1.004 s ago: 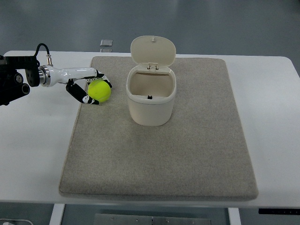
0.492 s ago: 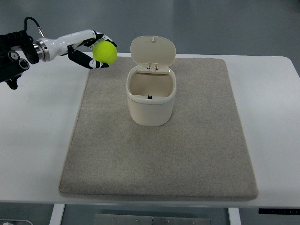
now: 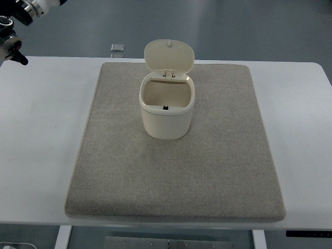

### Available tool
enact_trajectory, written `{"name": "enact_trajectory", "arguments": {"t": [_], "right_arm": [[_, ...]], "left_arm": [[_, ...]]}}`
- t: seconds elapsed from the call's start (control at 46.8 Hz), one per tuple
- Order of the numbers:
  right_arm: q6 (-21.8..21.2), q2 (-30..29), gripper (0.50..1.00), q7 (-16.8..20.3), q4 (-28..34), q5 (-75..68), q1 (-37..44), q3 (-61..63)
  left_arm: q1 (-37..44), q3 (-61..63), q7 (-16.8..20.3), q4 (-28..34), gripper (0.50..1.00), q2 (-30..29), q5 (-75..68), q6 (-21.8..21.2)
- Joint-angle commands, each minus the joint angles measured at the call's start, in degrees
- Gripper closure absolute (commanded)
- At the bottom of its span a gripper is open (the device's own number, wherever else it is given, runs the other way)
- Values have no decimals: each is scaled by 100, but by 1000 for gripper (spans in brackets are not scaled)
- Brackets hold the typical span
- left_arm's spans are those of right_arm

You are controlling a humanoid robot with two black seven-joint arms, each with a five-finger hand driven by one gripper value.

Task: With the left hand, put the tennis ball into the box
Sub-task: 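Lift the held ball up and away from the mat, then carry the ball with the left hand over the open cream bin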

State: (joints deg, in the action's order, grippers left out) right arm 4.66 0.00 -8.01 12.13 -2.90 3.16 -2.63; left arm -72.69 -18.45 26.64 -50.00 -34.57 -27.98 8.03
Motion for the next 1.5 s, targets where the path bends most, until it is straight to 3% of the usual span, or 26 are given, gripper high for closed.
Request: {"name": "enact_trajectory", "arguments": {"t": [0.0, 0.299, 0.513, 0.834, 1.475], "right_arm": [[0, 0, 562, 1, 0, 0, 0, 0], [0, 0, 562, 1, 0, 0, 0, 0], [0, 0, 562, 1, 0, 0, 0, 0], [0, 0, 562, 1, 0, 0, 0, 0], [0, 0, 562, 1, 0, 0, 0, 0]], "left_arm": [[-105, -167, -1, -369, 1000, -6, -23, 23], [-290, -546, 8, -1328, 1000, 38, -84, 278], [-255, -554, 17, -1627, 1000, 20, -181, 814], [-123, -353, 8, -2093, 1000, 64, -506, 955], [27, 570, -1, -2348, 1000, 108, -1236, 1043]]}}
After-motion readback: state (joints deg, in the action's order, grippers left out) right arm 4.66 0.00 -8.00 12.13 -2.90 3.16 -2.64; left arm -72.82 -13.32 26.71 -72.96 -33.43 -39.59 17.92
